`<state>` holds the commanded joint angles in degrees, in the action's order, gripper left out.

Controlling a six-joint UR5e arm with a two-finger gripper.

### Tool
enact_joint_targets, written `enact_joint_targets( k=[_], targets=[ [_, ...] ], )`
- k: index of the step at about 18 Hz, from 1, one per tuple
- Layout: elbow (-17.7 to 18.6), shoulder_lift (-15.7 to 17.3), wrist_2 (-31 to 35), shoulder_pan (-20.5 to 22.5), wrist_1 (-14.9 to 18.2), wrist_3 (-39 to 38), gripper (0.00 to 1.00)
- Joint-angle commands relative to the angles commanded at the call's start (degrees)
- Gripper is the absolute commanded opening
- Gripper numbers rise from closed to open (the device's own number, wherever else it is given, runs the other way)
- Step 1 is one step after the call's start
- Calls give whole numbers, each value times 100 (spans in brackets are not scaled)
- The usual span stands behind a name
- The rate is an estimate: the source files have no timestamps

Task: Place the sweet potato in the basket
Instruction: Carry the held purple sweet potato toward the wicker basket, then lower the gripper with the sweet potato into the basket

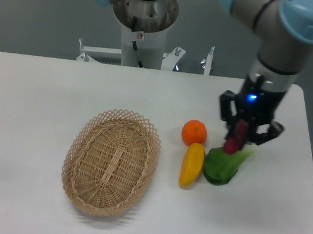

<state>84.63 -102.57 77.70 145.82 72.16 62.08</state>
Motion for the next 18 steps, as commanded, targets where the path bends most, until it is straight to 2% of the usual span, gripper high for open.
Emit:
enact_joint_targets(
  k=[3,7,13,18],
  targets=[
    [193,-35,96,-448,-201,-844,39],
    [475,-87,439,-862,-1018,-1548,39],
    [545,-544,904,-1459,-1327,-2331,39],
    [729,-1115,1730,-2066,-2337,-2982,39]
  ],
)
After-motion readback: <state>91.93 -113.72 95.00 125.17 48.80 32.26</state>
